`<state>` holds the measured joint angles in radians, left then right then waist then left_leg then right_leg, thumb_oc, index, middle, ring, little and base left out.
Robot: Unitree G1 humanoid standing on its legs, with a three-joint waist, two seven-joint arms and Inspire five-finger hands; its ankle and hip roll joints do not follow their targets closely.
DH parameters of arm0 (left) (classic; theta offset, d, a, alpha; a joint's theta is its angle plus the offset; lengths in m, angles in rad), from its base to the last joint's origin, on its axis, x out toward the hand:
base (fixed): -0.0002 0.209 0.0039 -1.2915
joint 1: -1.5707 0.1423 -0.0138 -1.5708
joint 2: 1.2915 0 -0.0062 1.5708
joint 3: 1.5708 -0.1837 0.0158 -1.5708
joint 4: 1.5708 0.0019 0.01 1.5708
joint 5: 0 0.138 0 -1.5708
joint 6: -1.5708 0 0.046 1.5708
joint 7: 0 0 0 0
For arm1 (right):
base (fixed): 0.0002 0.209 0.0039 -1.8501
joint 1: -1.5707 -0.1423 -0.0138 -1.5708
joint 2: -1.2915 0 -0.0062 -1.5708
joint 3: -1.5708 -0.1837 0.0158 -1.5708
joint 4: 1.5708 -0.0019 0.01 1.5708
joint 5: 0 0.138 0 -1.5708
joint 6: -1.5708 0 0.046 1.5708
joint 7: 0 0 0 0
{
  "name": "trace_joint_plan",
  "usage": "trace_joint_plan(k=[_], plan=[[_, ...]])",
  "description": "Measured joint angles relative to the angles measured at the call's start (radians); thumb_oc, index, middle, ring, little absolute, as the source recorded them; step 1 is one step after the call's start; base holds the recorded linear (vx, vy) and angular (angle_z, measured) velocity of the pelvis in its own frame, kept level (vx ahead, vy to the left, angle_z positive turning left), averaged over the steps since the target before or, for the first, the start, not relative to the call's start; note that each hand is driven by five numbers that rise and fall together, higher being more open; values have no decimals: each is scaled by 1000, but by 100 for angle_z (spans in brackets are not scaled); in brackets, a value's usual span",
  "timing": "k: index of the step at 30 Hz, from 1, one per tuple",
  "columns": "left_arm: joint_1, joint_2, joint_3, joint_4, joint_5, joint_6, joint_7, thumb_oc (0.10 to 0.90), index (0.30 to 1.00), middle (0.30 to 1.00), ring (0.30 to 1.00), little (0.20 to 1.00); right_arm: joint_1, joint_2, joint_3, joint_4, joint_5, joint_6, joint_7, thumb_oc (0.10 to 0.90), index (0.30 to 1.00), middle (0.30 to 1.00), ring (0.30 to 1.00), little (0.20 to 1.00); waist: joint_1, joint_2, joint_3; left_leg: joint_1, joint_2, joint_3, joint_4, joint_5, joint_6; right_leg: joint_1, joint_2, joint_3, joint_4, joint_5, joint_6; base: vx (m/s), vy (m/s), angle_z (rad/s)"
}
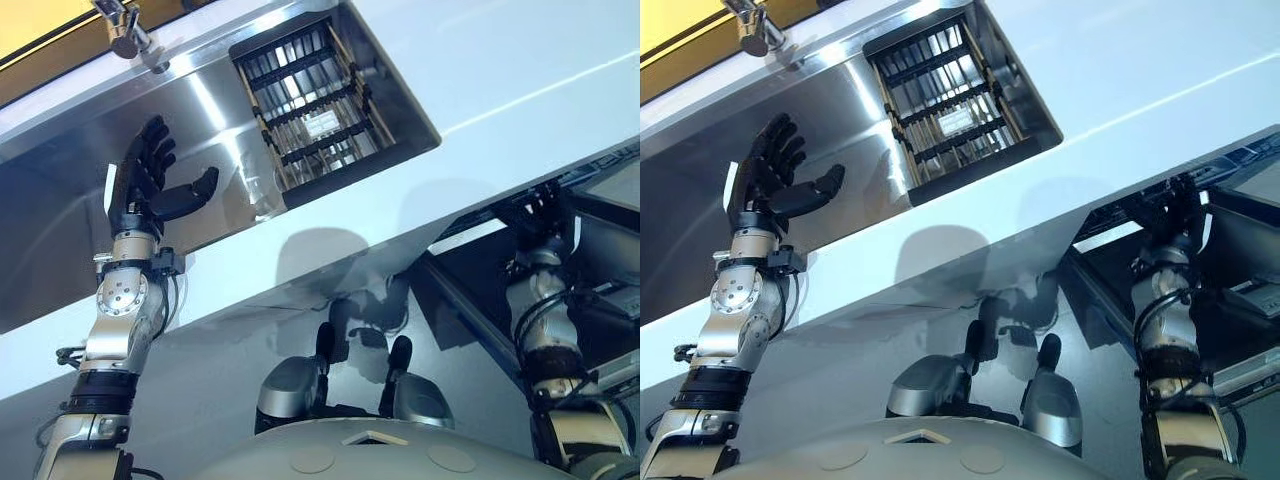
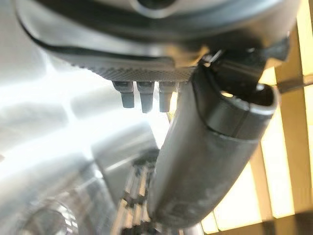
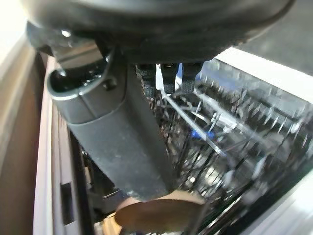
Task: Pick up plates and place into dishwasher.
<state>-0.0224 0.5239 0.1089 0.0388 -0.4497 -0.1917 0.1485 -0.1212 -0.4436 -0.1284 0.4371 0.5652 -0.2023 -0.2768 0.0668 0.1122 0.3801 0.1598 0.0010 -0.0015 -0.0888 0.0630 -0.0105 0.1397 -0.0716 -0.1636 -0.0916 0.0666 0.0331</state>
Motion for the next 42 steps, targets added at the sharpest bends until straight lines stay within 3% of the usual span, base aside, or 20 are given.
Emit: trace_joint_plan(k=[7, 10, 16, 21, 26, 29, 36, 42], plan=[[13, 27, 43, 2, 2, 16, -30, 800, 900, 900, 900, 900, 37, -7, -163, -71, -46, -5, 16, 800, 900, 900, 900, 900, -75, -108, -50, 46, 1, 89, -1, -24, 7, 7, -1, 79, 0, 7, 10, -3, -31, -37], [14, 42, 47, 4, 2, 16, -38, 800, 900, 900, 900, 900, 77, -7, -199, -71, -45, -5, -6, 800, 900, 900, 900, 900, -88, -127, -61, 54, 0, 101, -1, -26, 8, 6, -1, 96, 0, 11, 12, -24, -31, -17], [14, 44, 49, 11, 16, 16, -59, 800, 900, 900, 900, 900, 110, -6, -205, -37, 9, -3, -82, 800, 900, 900, 900, 900, -97, -119, -79, 58, -3, 125, -1, -28, 12, 2, 0, 104, 0, 22, 16, -8, -43, -10], [14, 47, 54, 14, 18, 16, -61, 800, 900, 900, 900, 900, 111, -5, -221, 51, 41, -3, -207, 800, 900, 900, 900, 900, -87, -110, -106, 61, -3, 133, -1, -31, 12, 2, 1, 111, 0, 22, 16, -1, -40, -4], [14, 91, 55, 29, 16, 16, -66, 800, 900, 900, 900, 900, 113, -5, -225, 183, 50, 7, -286, 800, 900, 900, 900, 900, -78, -109, -128, 61, -2, 138, -1, -32, 11, -2, 0, 116, 0, 22, 17, -5, -51, -4], [14, 108, 55, 36, 16, 16, -66, 800, 900, 900, 900, 900, 113, -4, -226, 266, 130, 7, -343, 800, 900, 900, 900, 900, -69, -108, -129, 53, -2, 144, 0, -31, 11, -14, -2, 123, 0, 22, 18, -60, -58, -6], [3, 119, 39, 55, 16, 14, -50, 800, 900, 900, 900, 900, 48, 21, -296, 353, 383, -136, -499, 800, 900, 900, 900, 900, -69, -78, -135, -27, -6, 145, 0, -18, 15, -94, -4, 124, 0, 46, 15, -155, -37, -4], [-63, 119, -3, 55, 15, 12, 1, 800, 900, 900, 900, 900, -32, 22, -268, 356, 532, -189, -392, 800, 900, 900, 900, 900, -67, -22, -87, -97, -7, 139, 0, 0, 16, -162, -4, 120, 0, 64, 12, -179, -65, 2]])
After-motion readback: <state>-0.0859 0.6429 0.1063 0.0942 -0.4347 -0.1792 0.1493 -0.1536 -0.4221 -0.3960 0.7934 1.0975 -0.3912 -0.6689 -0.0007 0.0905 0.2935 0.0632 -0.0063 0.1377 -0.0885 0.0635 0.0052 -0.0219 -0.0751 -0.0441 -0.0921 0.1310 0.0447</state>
